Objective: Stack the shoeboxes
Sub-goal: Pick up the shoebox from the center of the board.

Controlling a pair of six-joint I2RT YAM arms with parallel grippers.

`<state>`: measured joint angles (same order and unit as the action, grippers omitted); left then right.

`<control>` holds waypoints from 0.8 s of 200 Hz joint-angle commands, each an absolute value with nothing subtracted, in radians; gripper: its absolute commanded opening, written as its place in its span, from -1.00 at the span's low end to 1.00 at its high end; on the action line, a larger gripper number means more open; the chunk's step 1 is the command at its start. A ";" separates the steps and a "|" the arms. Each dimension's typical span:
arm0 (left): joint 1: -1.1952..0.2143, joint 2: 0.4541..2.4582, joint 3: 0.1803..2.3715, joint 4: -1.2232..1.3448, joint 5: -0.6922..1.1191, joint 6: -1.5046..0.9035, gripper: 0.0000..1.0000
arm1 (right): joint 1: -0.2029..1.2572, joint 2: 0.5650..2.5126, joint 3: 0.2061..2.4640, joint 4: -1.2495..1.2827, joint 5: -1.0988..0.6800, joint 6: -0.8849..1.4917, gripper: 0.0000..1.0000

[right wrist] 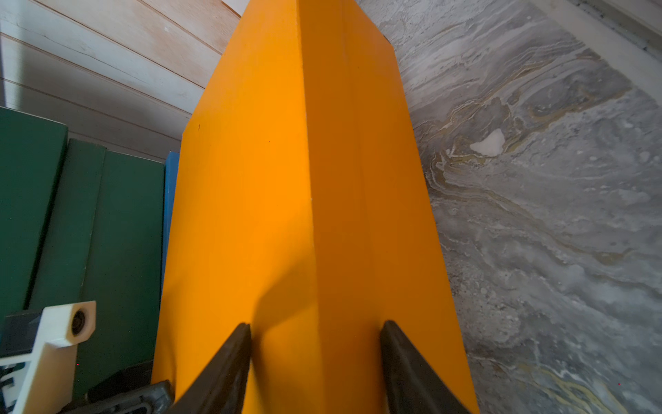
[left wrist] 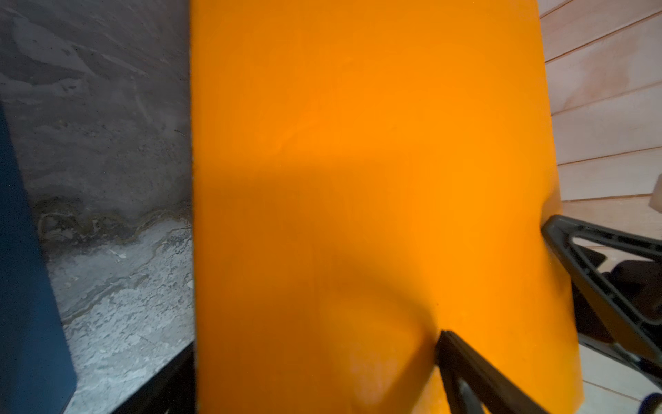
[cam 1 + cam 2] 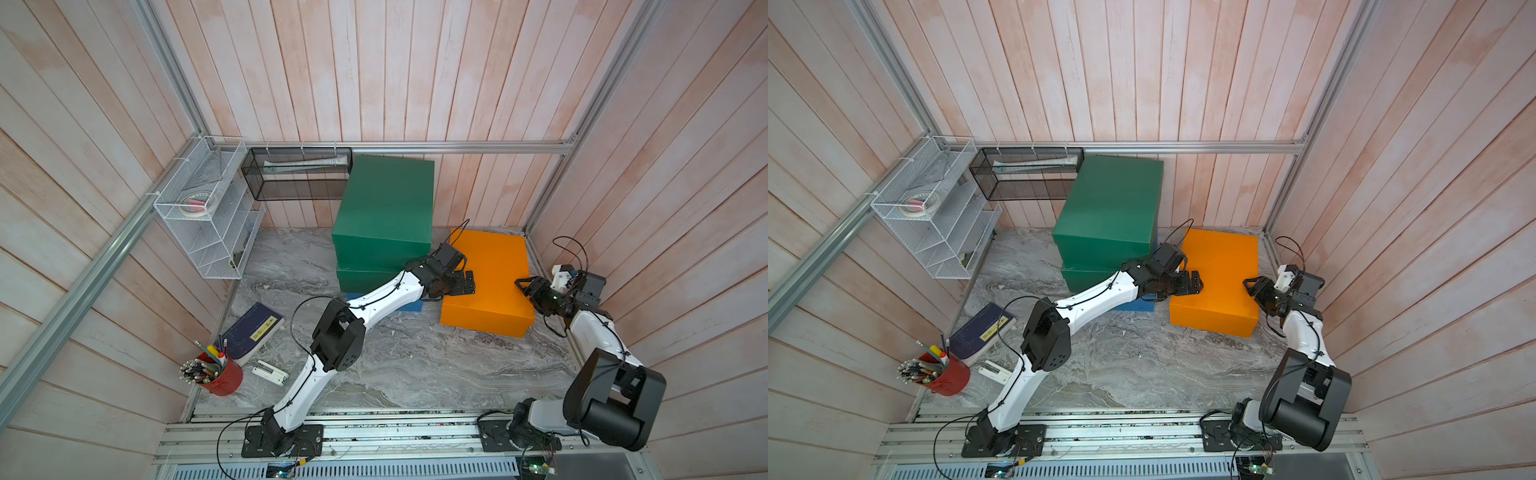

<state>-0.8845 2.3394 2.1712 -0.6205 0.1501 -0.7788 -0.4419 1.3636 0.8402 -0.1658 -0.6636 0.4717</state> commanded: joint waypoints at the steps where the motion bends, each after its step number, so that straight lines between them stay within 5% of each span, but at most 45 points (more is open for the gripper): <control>1: -0.934 2.292 2.215 -0.532 0.196 -0.765 0.99 | -0.403 1.323 0.853 -0.215 -0.770 0.490 0.17; 160: -1.002 2.248 2.340 -0.601 0.166 -0.746 1.00 | -0.392 1.139 0.968 -0.352 -0.725 0.491 0.17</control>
